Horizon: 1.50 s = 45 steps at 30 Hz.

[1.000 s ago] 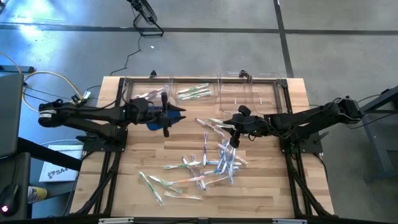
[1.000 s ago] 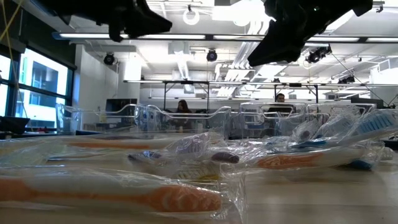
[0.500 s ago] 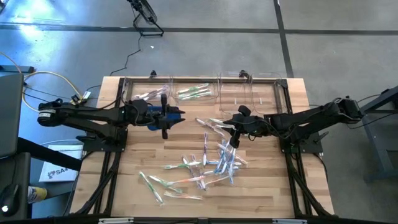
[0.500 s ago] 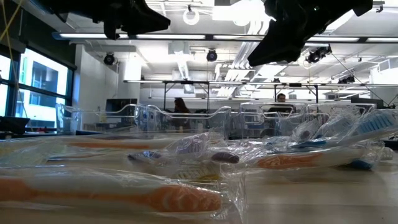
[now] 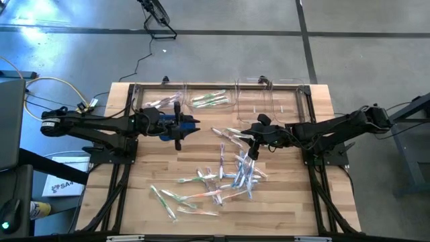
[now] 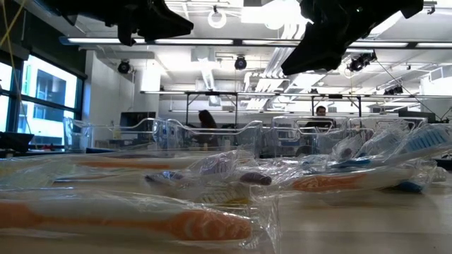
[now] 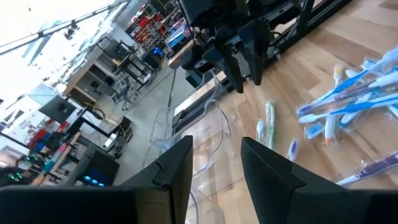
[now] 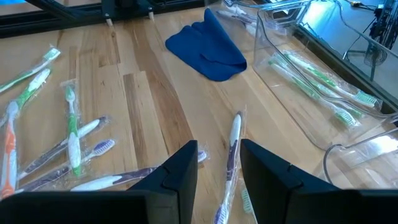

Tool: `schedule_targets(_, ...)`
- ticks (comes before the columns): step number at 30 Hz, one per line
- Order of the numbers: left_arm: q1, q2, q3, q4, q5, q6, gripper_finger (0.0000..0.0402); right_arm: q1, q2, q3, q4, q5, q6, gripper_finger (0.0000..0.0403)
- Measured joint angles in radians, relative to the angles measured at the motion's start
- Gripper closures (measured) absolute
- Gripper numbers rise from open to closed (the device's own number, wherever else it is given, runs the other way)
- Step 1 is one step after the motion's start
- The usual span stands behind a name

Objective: Pick & Place Toothbrushes
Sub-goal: Put the blue toothbrush into the right transparent bin

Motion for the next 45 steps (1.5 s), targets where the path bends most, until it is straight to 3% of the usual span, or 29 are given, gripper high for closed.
schedule_targets(14, 0.0, 0.0, 0.0, 0.0, -0.009, 0.014, 0.027, 0.001, 0.0, 0.0, 0.015, -0.013, -0.005, 0.0289)
schedule_targets(22, 0.0, 0.0, 0.0, -0.035, -0.005, 0.004, 0.027, 0.001, 0.0, 0.0, 0.014, -0.28, -0.007, 0.0289)
schedule_targets(26, 0.0, 0.0, 0.001, -0.068, 0.01, 0.005, 0.027, 0.001, 0.0, 0.0, -0.021, -0.345, 0.002, 0.0289)
schedule_targets(41, 0.0, 0.001, 0.001, -0.114, 0.047, 0.005, 0.027, 0.001, 0.0, 0.0, -0.279, -0.303, 0.308, 0.0289)
schedule_targets(45, 0.0, 0.001, 0.001, -0.114, 0.047, 0.005, 0.027, 0.001, 0.0, 0.0, -0.288, -0.306, 0.294, 0.0289)
